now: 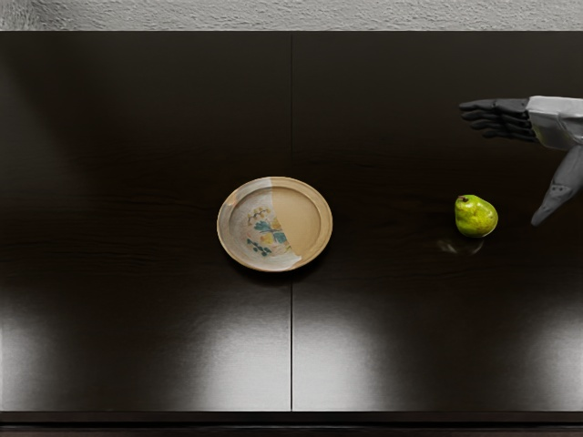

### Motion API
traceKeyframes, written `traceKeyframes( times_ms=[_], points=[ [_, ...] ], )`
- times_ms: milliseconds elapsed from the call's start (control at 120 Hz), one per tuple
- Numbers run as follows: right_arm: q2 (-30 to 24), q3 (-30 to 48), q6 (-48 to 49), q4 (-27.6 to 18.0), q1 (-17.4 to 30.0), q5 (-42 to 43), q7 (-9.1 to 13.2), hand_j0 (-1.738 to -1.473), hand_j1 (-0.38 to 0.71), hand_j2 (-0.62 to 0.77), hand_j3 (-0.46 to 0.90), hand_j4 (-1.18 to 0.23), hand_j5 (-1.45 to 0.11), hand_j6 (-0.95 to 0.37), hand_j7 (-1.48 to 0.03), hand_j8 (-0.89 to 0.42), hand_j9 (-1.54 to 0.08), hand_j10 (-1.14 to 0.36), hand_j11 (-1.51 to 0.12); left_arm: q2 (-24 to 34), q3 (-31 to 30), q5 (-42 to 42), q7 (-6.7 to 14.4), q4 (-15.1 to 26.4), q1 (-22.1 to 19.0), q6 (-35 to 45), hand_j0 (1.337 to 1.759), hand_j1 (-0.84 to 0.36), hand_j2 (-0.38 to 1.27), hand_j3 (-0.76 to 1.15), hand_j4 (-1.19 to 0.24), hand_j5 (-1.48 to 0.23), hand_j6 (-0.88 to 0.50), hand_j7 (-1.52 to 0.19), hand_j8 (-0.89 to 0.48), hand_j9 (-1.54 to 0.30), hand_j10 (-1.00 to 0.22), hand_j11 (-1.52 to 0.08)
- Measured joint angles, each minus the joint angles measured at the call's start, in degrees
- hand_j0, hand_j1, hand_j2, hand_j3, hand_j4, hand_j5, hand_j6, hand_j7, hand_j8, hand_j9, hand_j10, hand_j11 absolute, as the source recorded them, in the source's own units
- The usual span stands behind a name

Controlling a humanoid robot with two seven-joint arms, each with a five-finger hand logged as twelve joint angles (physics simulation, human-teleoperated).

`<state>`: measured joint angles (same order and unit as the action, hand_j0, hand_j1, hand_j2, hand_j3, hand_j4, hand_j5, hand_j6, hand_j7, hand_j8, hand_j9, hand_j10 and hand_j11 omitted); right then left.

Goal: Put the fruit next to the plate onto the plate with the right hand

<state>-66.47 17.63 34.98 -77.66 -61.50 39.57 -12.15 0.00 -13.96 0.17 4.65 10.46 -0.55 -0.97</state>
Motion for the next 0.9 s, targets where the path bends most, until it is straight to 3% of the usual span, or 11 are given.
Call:
traceKeyframes(
  times_ms=[192,250,317,450,542,642,775,900],
  points=[
    [0.05,0.23,0.00,-0.66,-0.20,-0.24,0.17,-1.658,-0.32,0.00,0.00,-0.04,-0.04,-0.04,-0.04,-0.04,-0.04,-0.04,-0.04,0.00,0.00,0.00,0.00,0.00,-0.06,0.00,1.658,0.35,0.00,0.00,0.00,0.00,0.00,0.00,0.00,0.00,0.00,0.00],
    [-0.05,1.06,0.00,-0.93,-0.27,-0.27,1.25,-1.658,-0.32,0.00,0.00,-0.04,-0.04,-0.04,-0.04,-0.04,-0.04,-0.04,-0.04,0.00,0.00,0.00,0.00,0.00,-0.05,0.00,1.658,0.35,0.00,0.00,0.00,0.00,0.00,0.00,0.00,0.00,0.00,0.00],
    [0.52,2.67,0.00,-1.05,-0.32,-0.51,6.53,-1.658,-0.32,0.00,0.00,-0.04,-0.04,-0.04,-0.04,-0.04,-0.04,-0.04,-0.04,0.00,0.00,0.01,0.00,0.00,-0.05,0.00,1.658,0.35,0.00,0.00,0.00,0.00,0.00,0.00,0.00,0.00,0.00,0.00],
    [3.90,7.52,0.02,-1.73,-0.38,-2.58,22.70,-1.658,-0.32,0.00,0.00,-0.04,-0.04,-0.04,-0.04,-0.04,-0.04,-0.04,-0.04,0.00,0.00,0.00,0.00,0.00,-0.05,0.00,1.658,0.35,0.00,0.00,0.00,0.00,0.00,0.00,0.00,0.00,0.00,0.00],
    [5.64,9.47,0.03,-3.32,-0.46,-2.44,29.50,-1.658,-0.32,0.00,0.00,-0.04,-0.04,-0.04,-0.04,-0.04,-0.04,-0.04,-0.04,0.00,0.00,0.01,0.00,0.00,-0.05,0.00,1.658,0.35,0.00,0.00,0.00,0.00,0.00,0.00,0.00,0.00,0.00,0.00],
    [5.24,10.32,0.04,-7.40,-0.45,-0.72,33.11,-1.658,-0.32,0.00,0.00,-0.04,-0.04,-0.04,-0.04,-0.04,-0.04,-0.04,-0.04,0.00,-0.01,0.01,0.00,0.00,0.00,0.00,1.658,0.35,0.00,0.00,0.00,0.00,0.00,0.00,0.00,0.00,0.00,0.00],
    [4.50,10.22,-0.39,-12.60,-0.19,3.79,35.01,-1.658,-0.31,0.00,0.00,-0.04,-0.04,-0.04,-0.04,-0.04,-0.04,-0.04,-0.04,0.00,-0.01,0.00,0.00,0.00,-0.04,0.00,1.658,0.35,0.00,0.00,0.00,0.00,0.00,0.00,0.00,0.00,0.00,0.00],
    [5.71,10.04,-4.81,-14.68,0.94,8.72,37.50,-1.658,-0.31,0.00,0.00,-0.04,-0.04,-0.04,-0.04,-0.04,-0.04,-0.04,-0.04,0.00,-0.01,0.01,0.00,0.00,-0.04,0.00,1.658,0.35,0.00,0.00,0.00,0.00,0.00,0.00,0.00,0.00,0.00,0.00]
  ],
)
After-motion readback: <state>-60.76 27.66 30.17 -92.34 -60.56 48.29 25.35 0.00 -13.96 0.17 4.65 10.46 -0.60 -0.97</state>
